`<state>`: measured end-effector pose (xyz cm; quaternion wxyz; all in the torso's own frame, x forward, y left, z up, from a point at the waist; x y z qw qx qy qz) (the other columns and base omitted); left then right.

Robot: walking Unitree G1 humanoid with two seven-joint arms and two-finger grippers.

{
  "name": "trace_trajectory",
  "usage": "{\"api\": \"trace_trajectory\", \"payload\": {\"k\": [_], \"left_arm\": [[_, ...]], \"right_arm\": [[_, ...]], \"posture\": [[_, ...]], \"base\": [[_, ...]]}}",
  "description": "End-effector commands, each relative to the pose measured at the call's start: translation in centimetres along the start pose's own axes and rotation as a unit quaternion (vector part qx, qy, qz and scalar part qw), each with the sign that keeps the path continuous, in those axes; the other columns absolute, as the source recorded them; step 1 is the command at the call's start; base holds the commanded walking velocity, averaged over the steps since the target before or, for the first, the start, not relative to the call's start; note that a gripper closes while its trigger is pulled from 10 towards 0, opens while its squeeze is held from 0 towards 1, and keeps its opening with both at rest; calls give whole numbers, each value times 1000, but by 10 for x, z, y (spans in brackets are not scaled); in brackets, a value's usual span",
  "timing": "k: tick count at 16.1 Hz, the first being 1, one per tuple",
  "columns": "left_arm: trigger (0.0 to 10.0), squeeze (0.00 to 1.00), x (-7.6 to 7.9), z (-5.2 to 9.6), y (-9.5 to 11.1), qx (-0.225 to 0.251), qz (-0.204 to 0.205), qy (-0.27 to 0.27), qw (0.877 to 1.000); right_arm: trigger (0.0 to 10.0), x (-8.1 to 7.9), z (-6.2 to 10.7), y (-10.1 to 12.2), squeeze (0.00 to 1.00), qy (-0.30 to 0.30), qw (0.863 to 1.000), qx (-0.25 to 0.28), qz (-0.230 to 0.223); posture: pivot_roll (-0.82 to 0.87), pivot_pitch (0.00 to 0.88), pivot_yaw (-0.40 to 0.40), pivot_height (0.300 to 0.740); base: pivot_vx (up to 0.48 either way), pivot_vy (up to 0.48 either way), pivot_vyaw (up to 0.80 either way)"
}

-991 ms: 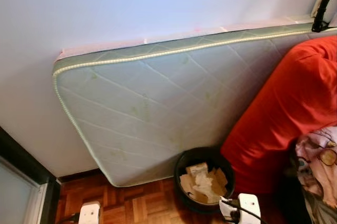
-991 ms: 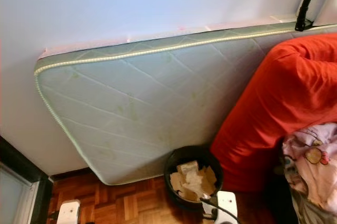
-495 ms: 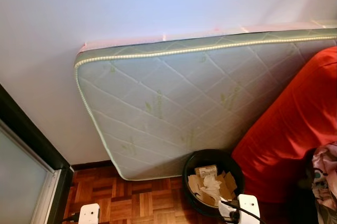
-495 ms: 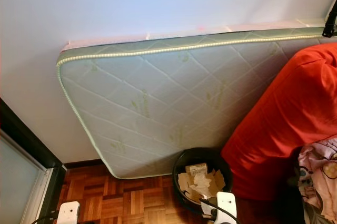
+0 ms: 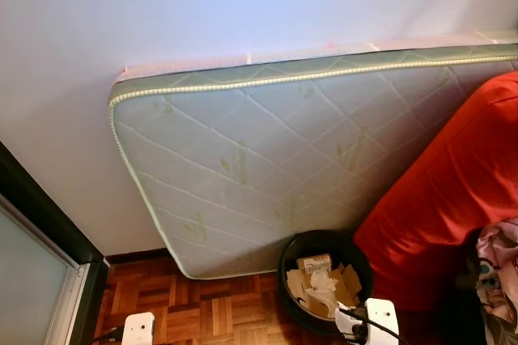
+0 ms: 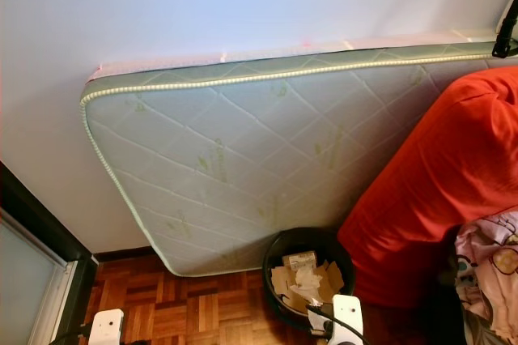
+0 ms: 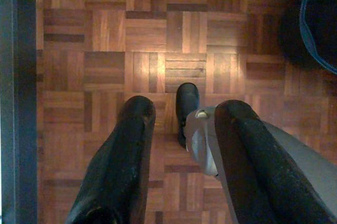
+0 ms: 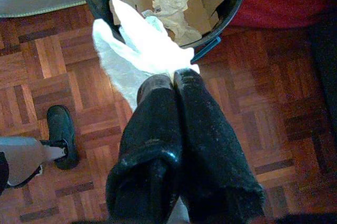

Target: Clean up the room

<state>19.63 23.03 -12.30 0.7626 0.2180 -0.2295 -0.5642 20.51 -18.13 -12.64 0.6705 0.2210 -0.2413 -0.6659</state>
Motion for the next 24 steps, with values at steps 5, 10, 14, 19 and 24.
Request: {"api": "trace_trajectory", "payload": {"k": [5, 10, 14, 19, 24], "left_arm": [[10000, 0, -4, 2, -5, -7, -4, 4, 1000], [10000, 0, -3, 1, -5, -7, 0, 3, 1000], [10000, 0, -3, 2, -7, -9, -1, 4, 1000], [10000, 0, -3, 2, -8, -10, -2, 5, 1000], [10000, 0, -3, 2, -10, -11, -1, 5, 1000]], "right_arm": [[10000, 0, 0, 1, 0, 0, 1000, 1, 5], [10000, 1, 0, 0, 0, 2, 1000, -1, 7], [10000, 2, 1, -3, 0, 2, 1000, -5, 4], [10000, 0, 1, -3, 0, 5, 1000, -6, 10], [10000, -3, 0, 0, 0, 14, 1000, 1, 25]], "posture": [[-29, 0, 2, 740], [-28, 0, -1, 740], [-28, 0, -1, 740], [-28, 0, -1, 740], [-27, 0, -1, 740]], "base": [[0, 0, 0], [253, 0, 0], [262, 0, 0], [262, 0, 0], [256, 0, 0]]}}
Point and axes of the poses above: a point about 5 cm out from each wrist's last joint towards the gripper, its own z axis pointing back from the gripper into the wrist, its own y axis along the axis of the wrist's last joint, x = y × z, the point moved 5 cm from there along -z, pointing out of the wrist towards the gripper, and after that the axes turned 8 degrees about z, right-handed, at the moved point
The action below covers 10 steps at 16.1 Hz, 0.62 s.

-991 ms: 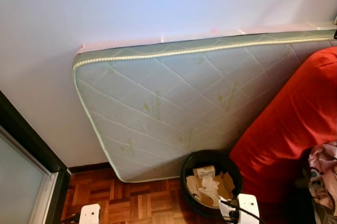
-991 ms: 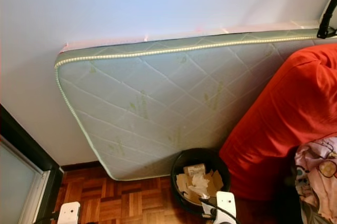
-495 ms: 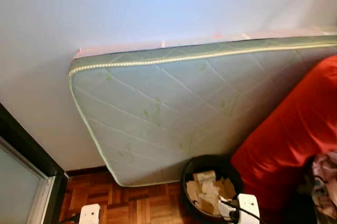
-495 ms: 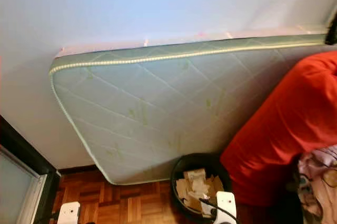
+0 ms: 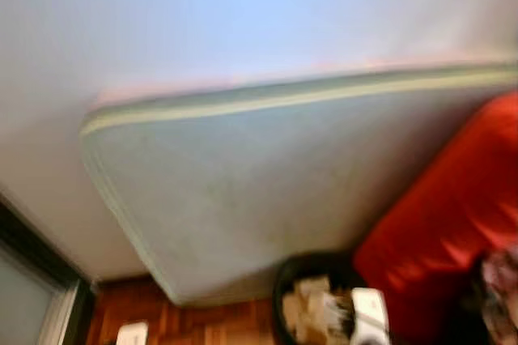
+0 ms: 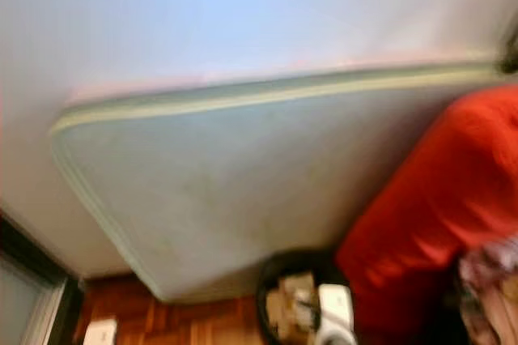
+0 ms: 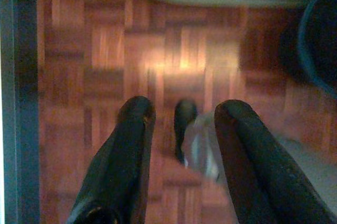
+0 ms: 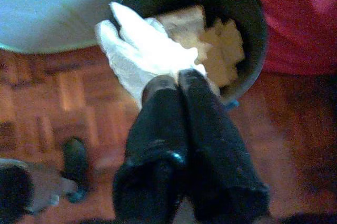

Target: Clean up the room

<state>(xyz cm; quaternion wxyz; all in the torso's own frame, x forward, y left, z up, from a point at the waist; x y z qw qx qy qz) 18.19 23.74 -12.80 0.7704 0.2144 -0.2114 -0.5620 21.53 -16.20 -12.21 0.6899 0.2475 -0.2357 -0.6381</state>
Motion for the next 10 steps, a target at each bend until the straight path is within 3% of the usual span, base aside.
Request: {"api": "trace_trajectory", "payload": {"k": [1, 6, 10], "left_arm": [[10000, 0, 8, -1, 1, 3, -4, -9, 1000], [10000, 0, 10, -1, 0, 3, -2, -10, 1000], [10000, 0, 10, -1, -2, 3, -1, -11, 1000]], "right_arm": [[10000, 17, 4, -12, 0, -18, 1000, -16, 3], [10000, 34, 10, -23, 0, -25, 999, -29, 4], [10000, 37, 10, -20, 0, -20, 1000, -20, 3]], "posture": [[-26, 0, -2, 740], [-28, 0, -4, 740], [-27, 0, -5, 740]], "base": [[255, 0, 0], [256, 0, 0], [190, 0, 0]]}}
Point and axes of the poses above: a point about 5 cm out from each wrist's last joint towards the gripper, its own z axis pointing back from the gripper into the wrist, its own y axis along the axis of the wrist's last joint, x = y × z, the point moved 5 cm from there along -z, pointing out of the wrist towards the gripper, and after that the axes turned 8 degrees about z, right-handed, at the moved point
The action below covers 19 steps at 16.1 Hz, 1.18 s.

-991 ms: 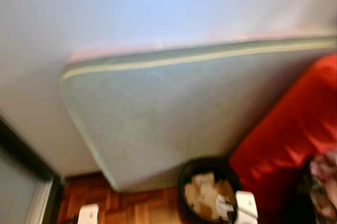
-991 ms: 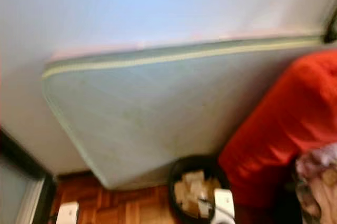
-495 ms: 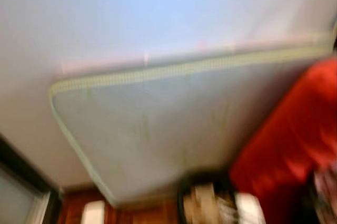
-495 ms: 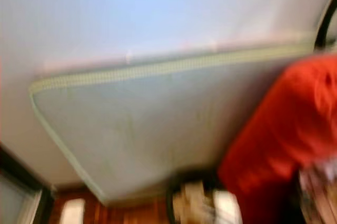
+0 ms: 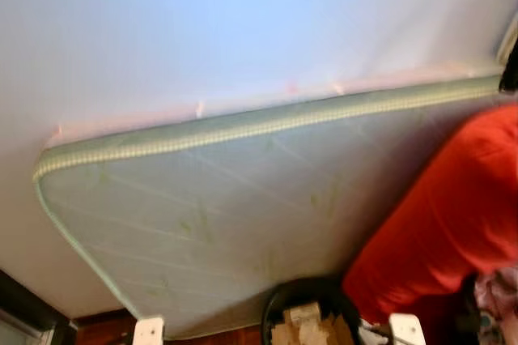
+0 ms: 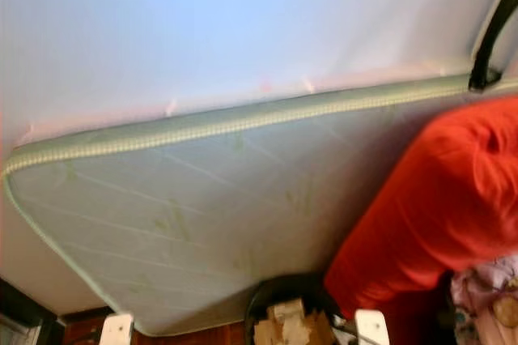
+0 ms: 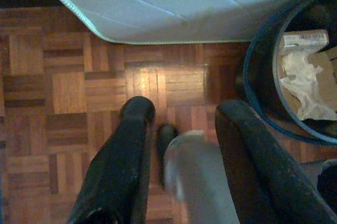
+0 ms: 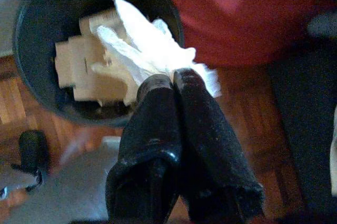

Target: Clean up the room

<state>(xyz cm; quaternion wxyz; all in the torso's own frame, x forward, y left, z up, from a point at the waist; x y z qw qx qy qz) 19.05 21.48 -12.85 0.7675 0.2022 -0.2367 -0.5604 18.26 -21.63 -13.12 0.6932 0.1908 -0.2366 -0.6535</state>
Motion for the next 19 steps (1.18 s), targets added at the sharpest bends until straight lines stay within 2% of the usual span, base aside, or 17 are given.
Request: {"api": "trace_trajectory", "payload": {"k": [1, 3, 6, 7, 9, 10, 12, 15, 19], "left_arm": [[10000, 0, -13, 3, -2, -2, -7, 15, 1000], [10000, 0, -12, 3, -1, 3, -7, 10, 1000], [10000, 0, -9, 2, 8, 23, -12, 0, 1000], [10000, 0, -5, 1, 20, 45, -12, -10, 999], [10000, 0, 0, -1, 34, 69, -12, -21, 997], [10000, 0, 14, -2, 63, 119, -12, -43, 992], [10000, 0, 28, -1, 91, 170, -9, -63, 983], [10000, 0, 50, 1, 116, 214, -11, -85, 973], [10000, 0, 62, 10, 137, 270, -17, -111, 956]], "right_arm": [[10000, -16, -4, 18, 0, 21, 999, 27, -2], [10000, -23, -7, 31, 0, 34, 998, 43, 4], [10000, -46, -10, 65, 0, 69, 993, 94, 13], [10000, -56, -10, 79, 0, 78, 990, 115, 15], [10000, -59, -10, 90, 0, 80, 988, 132, 3], [10000, -63, -9, 103, 0, 90, 984, 151, -5], [10000, -73, -7, 118, 0, 112, 978, 175, -12], [10000, -83, -5, 133, 0, 116, 973, 198, -9], [10000, -81, -5, 138, 0, 96, 975, 202, -8]], "posture": [[-28, 0, -5, 740], [-25, 0, -5, 740], [-25, 1, -5, 740], [-23, 5, -5, 740], [-19, 6, -4, 740], [-7, 5, -8, 740], [1, 4, -12, 740], [13, 2, -17, 740], [30, 0, -26, 740]], "base": [[0, 0, 0], [0, 0, 0], [0, 0, 0], [0, 0, 0], [0, 0, 0], [0, 0, 0], [0, 0, 0], [0, 0, 0], [0, 0, 0]]}}
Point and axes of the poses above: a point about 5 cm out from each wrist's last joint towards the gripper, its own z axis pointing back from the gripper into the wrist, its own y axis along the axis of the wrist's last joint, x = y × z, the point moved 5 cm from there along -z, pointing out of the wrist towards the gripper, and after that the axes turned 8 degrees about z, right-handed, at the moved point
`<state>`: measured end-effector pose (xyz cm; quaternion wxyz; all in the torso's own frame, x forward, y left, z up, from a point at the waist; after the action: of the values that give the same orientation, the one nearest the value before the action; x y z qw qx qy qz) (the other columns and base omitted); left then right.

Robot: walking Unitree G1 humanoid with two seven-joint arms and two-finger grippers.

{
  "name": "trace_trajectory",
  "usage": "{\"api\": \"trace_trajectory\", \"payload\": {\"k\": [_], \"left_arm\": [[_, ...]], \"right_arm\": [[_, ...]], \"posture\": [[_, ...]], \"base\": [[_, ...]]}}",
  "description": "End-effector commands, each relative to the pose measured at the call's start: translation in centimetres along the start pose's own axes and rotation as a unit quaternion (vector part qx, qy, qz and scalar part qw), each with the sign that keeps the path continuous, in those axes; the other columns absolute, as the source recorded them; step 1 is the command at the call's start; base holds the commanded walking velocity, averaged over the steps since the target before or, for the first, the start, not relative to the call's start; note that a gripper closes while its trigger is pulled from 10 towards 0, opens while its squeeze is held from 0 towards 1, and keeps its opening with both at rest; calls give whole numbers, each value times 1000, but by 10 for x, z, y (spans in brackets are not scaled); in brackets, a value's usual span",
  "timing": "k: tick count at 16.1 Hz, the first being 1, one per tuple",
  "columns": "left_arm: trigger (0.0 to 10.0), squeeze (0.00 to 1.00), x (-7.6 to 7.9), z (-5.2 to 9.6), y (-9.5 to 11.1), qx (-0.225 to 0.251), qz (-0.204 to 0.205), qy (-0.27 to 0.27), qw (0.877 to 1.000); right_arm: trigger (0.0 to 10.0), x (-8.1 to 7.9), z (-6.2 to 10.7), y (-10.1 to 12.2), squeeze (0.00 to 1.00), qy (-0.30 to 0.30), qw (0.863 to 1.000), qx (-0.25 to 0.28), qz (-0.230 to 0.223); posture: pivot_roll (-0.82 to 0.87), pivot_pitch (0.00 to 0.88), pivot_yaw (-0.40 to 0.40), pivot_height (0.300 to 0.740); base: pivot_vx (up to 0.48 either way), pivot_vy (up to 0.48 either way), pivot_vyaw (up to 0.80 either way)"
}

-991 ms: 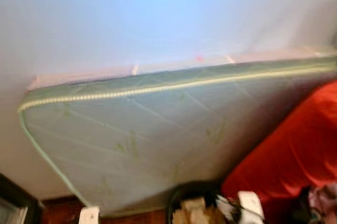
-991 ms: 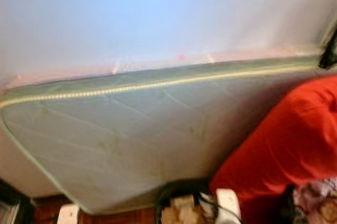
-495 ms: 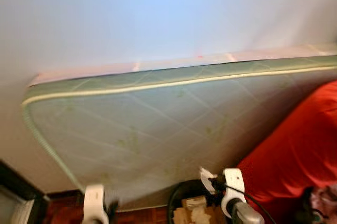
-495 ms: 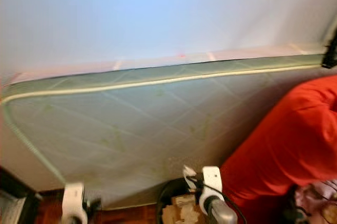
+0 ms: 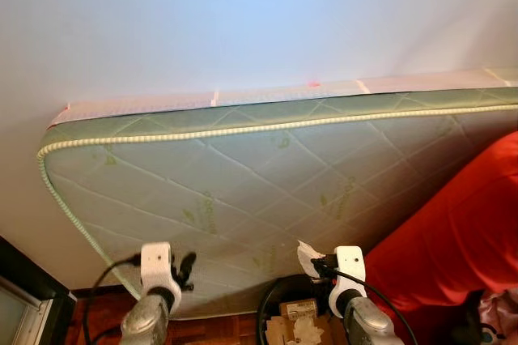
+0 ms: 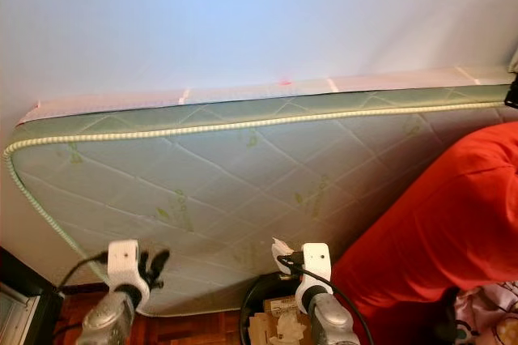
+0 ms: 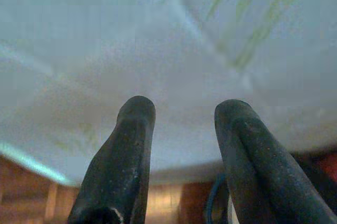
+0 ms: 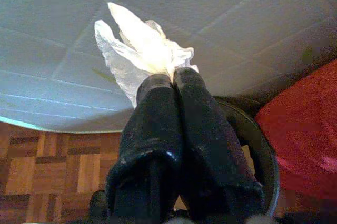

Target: Clean up the room

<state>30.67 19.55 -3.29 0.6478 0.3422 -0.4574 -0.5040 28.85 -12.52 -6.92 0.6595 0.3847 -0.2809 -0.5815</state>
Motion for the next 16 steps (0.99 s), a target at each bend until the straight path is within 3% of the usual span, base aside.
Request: {"api": "trace_trajectory", "payload": {"k": [1, 3, 6, 10, 16], "left_arm": [[10000, 0, 7, 0, 4, 15, -8, -14, 1000], [10000, 0, 15, -1, 14, 39, -11, -26, 999], [10000, 0, 21, -1, 21, 53, -19, -39, 998], [10000, 0, 19, 0, 25, 58, -19, -36, 997], [10000, 0, 13, 18, -4, 23, -20, -31, 999]], "right_arm": [[10000, 5, -1, 9, 0, -20, 1000, 16, -1], [10000, 15, 0, 5, 0, -49, 998, 12, -31], [10000, 23, 5, -8, 0, -75, 997, -14, -34], [10000, 26, 7, -11, 0, -88, 995, -13, -40], [10000, 34, 8, -6, 0, -100, 995, -3, -31]], "posture": [[29, 0, -26, 740], [28, 0, -25, 740], [36, 1, -27, 740], [35, 24, -25, 740], [34, 39, -24, 740]], "base": [[0, 0, 0], [0, 0, 0], [0, 0, 0], [0, 0, 0], [0, 0, 0]]}}
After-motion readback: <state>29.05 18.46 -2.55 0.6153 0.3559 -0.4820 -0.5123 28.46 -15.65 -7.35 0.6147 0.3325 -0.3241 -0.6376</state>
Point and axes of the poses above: a point about 5 cm out from each wrist's last joint towards the gripper, its own z axis pointing back from the gripper into the wrist, its own y axis along the axis of the wrist's last joint, x = y × z, the point moved 5 cm from there along -z, pointing out of the wrist towards the gripper, and after that the axes turned 8 degrees about z, right-handed, at the moved point
